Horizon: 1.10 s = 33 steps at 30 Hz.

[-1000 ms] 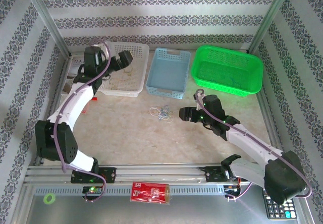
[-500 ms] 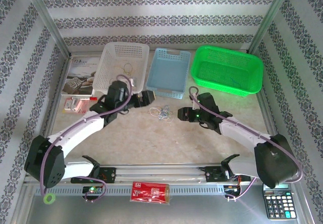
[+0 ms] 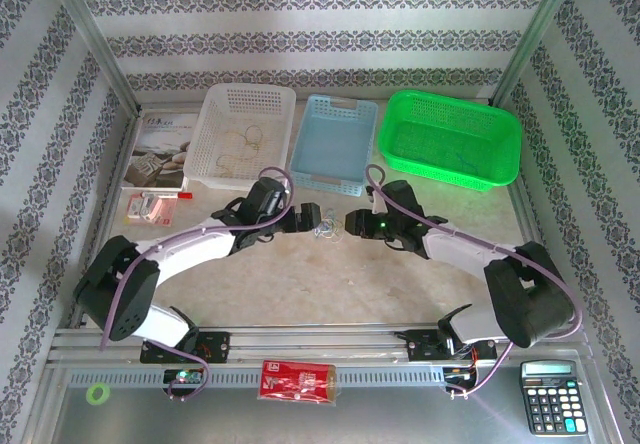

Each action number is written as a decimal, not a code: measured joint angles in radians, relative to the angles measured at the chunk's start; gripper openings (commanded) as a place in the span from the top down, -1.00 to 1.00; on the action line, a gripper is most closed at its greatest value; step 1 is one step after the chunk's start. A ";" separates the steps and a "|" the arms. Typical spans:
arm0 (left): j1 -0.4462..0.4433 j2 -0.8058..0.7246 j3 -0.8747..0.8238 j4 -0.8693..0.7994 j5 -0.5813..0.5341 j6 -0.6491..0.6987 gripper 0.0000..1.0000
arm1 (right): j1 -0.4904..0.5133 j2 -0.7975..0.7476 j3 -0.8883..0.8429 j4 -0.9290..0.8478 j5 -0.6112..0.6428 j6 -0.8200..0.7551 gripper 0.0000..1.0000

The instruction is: Untangle the cables

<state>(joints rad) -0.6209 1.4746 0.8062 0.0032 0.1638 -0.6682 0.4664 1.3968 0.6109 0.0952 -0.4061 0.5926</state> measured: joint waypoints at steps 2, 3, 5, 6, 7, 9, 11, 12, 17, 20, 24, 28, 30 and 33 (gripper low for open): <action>-0.001 0.023 0.026 -0.010 -0.018 0.011 -1.00 | 0.008 0.018 0.010 0.014 -0.006 0.011 0.22; -0.001 0.032 0.033 -0.014 -0.023 0.014 -1.00 | 0.011 0.026 0.016 0.018 -0.008 0.013 0.21; -0.001 0.050 0.038 -0.018 -0.036 0.018 -1.00 | 0.023 0.047 0.033 0.029 -0.012 0.016 0.19; -0.001 0.059 0.038 -0.022 -0.042 0.021 -1.00 | 0.027 0.055 0.041 0.032 -0.015 0.017 0.18; -0.001 0.069 0.038 -0.026 -0.045 0.021 -1.00 | 0.030 0.064 0.049 0.038 -0.018 0.019 0.18; -0.001 0.082 0.037 -0.032 -0.050 0.021 -1.00 | 0.036 0.082 0.062 0.048 -0.024 0.023 0.15; -0.001 0.086 0.029 -0.033 -0.057 0.021 -1.00 | 0.042 0.103 0.070 0.061 -0.029 0.024 0.12; -0.001 0.086 0.024 -0.033 -0.060 0.021 -1.00 | 0.042 0.113 0.071 0.069 -0.029 0.027 0.10; -0.001 0.108 0.007 -0.033 -0.068 0.021 -1.00 | 0.042 0.164 0.071 0.083 -0.029 0.030 0.00; -0.001 0.134 -0.001 -0.032 -0.068 0.021 -1.00 | 0.042 0.189 0.071 0.090 -0.029 0.030 -0.03; -0.001 0.155 -0.018 -0.027 -0.070 0.021 -1.00 | 0.042 0.199 0.071 0.101 -0.029 0.031 -0.03; -0.002 0.154 -0.024 -0.014 -0.071 0.020 -1.00 | 0.042 0.200 0.070 0.122 -0.034 0.034 0.08; -0.002 0.154 -0.024 -0.013 -0.071 0.020 -1.00 | 0.042 0.199 0.069 0.128 -0.042 0.037 0.16; -0.002 0.154 -0.024 -0.012 -0.071 0.020 -1.00 | 0.042 0.199 0.069 0.134 -0.054 0.040 0.27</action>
<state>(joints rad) -0.6228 1.6291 0.7818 -0.0090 0.0929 -0.6483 0.5087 1.5959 0.6796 0.2295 -0.4599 0.6331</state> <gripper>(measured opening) 0.999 0.395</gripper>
